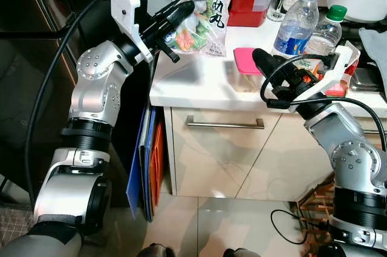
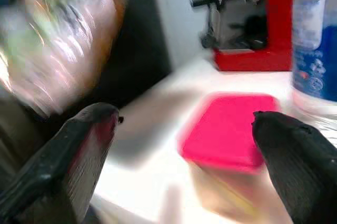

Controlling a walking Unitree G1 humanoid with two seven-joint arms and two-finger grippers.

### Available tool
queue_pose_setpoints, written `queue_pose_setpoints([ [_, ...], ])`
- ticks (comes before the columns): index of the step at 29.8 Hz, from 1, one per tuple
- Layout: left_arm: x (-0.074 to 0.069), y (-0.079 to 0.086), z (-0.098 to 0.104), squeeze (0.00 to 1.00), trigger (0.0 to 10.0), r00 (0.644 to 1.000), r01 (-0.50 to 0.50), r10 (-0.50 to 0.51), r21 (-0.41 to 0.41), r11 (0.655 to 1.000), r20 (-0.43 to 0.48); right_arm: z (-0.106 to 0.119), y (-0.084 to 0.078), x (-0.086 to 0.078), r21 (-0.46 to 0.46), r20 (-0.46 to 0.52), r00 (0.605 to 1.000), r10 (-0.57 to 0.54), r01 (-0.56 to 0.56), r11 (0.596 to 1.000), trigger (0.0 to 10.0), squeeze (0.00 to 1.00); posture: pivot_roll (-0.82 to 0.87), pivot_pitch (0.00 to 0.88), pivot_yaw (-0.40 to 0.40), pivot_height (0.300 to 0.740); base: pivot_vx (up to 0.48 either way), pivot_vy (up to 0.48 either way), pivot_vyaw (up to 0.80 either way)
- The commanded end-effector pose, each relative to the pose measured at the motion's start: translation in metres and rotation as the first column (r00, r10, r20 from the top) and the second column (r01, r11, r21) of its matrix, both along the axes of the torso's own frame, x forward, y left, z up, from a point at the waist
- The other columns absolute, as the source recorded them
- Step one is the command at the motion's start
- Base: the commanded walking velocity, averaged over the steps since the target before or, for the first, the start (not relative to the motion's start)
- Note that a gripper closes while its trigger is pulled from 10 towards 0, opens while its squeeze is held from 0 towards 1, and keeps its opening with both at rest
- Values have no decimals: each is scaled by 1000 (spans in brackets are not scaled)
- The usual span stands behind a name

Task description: Restocking fridge

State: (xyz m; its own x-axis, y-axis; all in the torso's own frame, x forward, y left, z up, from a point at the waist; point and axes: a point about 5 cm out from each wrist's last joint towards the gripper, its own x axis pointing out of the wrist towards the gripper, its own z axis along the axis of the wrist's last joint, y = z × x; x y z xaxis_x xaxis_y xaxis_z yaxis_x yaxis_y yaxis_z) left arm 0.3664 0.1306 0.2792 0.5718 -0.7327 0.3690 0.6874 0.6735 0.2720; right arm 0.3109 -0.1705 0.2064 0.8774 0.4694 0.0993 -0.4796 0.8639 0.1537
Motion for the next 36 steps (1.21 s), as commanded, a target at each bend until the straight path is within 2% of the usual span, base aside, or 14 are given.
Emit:
queue_pose_setpoints([
  [1, -2, -1, 6, 0, 0, 1000, 17, -18, 35, 999, 21, -10, 6, -1, -339, 91, 996, 6, 25, 941, 10000, 1000, -109, 0, 45, 740, 0, 0, 0],
  [2, -2, 0, 4, 0, 0, 1000, 19, -20, 53, 998, 12, -19, 10, -3, -546, 138, 989, 57, 28, 837, 10000, 1000, -109, 0, 45, 740, 0, 0, 0],
  [5, -2, 0, 4, 0, 0, 1000, 19, -20, 53, 998, 12, -19, 10, -3, -546, 138, 989, 57, 28, 837, 10000, 1000, -109, 0, 45, 740, 0, 0, 0],
  [6, -4, -1, 1, 0, 0, 999, 54, -54, 94, 994, -9, -21, 12, -7, -696, 219, 963, 159, 40, 717, 10000, 0, -108, 0, 44, 740, 0, 0, 0],
  [9, -10, -3, -1, 0, 0, 992, 124, -122, 120, 985, -25, -7, 13, -9, -699, 290, 930, 225, 46, 714, 10000, 0, -108, 0, 46, 740, 0, 0, 0],
  [15, -15, -6, 1, 0, 0, 979, 202, -198, 139, 970, -37, 1, 12, -6, -674, 311, 917, 251, 27, 738, 10000, 0, -104, 0, 47, 740, 0, 0, 0],
  [17, -20, -7, 0, 0, 0, 971, 239, -236, 162, 957, -37, 9, 14, -3, -621, 335, 910, 242, 20, 783, 10000, 0, -100, 0, 44, 740, 0, 0, 0],
  [22, -25, -9, -3, 0, 0, 958, 286, -279, 192, 939, -63, 15, 15, 1, -566, 366, 898, 245, 6, 825, 10000, 0, -97, 0, 45, 740, 0, 0, 0],
  [24, -27, -11, -8, 0, 0, 948, 318, -304, 213, 924, -93, 15, 19, 1, -594, 379, 885, 271, 9, 804, 10000, 0, -99, 0, 46, 740, 0, 0, 0],
  [27, -27, -11, -11, 0, 0, 943, 330, -311, 233, 915, -117, 11, 27, 0, -682, 395, 857, 331, 32, 731, 10000, 0, -102, 0, 51, 740, 0, 0, 0],
  [31, -27, -10, -14, 0, 0, 936, 347, -320, 240, 907, -144, 6, 35, -3, -737, 402, 828, 392, 39, 675, 10000, 0, -104, 0, 50, 740, 0, 0, 0],
  [32, -27, -10, -14, 0, 0, 936, 347, -320, 240, 907, -144, 6, 35, -3, -737, 402, 828, 392, 39, 675, 10000, 0, -104, 0, 50, 740, 0, 0, 0],
  [35, -29, -10, -18, 0, 0, 921, 379, -343, 229, 897, -183, 2, 43, -7, -810, 430, 769, 473, 98, 578, 10000, 0, -108, 0, 55, 740, 0, 0, 0],
  [36, -29, -10, -18, 0, 0, 921, 379, -343, 229, 897, -183, 2, 43, -7, -810, 430, 769, 473, 98, 578, 10000, 0, -108, 0, 55, 740, 0, 0, 0],
])
